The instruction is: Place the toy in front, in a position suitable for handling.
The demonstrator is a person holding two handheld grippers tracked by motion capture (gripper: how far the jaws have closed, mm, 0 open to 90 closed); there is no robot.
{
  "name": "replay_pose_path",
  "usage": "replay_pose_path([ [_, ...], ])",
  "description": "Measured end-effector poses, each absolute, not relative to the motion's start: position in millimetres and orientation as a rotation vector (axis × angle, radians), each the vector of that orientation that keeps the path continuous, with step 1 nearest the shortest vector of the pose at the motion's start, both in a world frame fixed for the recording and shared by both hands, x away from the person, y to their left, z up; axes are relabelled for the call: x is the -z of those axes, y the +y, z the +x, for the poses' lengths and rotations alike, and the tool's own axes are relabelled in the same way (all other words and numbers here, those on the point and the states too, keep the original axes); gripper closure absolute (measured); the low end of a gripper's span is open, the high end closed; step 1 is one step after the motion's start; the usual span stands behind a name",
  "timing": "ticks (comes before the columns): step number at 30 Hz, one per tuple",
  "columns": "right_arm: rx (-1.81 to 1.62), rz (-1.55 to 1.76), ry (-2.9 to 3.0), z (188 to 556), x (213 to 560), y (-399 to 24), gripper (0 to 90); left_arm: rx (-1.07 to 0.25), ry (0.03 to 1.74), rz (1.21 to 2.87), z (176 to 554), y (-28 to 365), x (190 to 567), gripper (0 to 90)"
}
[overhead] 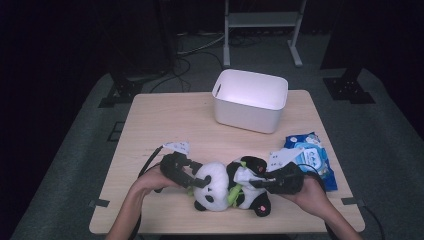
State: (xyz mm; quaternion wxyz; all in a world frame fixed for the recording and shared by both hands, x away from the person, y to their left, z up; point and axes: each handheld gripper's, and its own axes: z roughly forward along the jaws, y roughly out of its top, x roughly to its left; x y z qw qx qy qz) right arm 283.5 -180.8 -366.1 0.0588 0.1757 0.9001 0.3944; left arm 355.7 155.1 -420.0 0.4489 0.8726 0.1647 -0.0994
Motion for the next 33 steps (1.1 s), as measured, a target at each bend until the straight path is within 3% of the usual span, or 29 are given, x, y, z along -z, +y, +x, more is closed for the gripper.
replay_pose_path([
  [4,-1.158,0.490,2.711,302.7,339.9,-167.1,79.9,0.214,0.384,2.160,349.2,155.4,418.8,21.9],
  [11,-1.065,0.553,2.757,336.2,341.7,-162.0,79.9,0.212,0.376,2.174,346.2,157.1,419.2,22.6],
  [24,-1.072,0.596,2.705,351.6,331.5,-165.4,79.8,0.192,0.354,2.185,342.5,155.3,416.8,22.7],
  [30,-1.015,0.594,2.778,352.1,344.1,-165.0,79.8,0.190,0.343,2.183,341.4,155.4,416.0,22.3],
  [33,-1.061,0.600,2.789,345.1,348.1,-170.8,79.8,0.210,0.374,2.200,340.8,153.7,415.9,15.9],
])
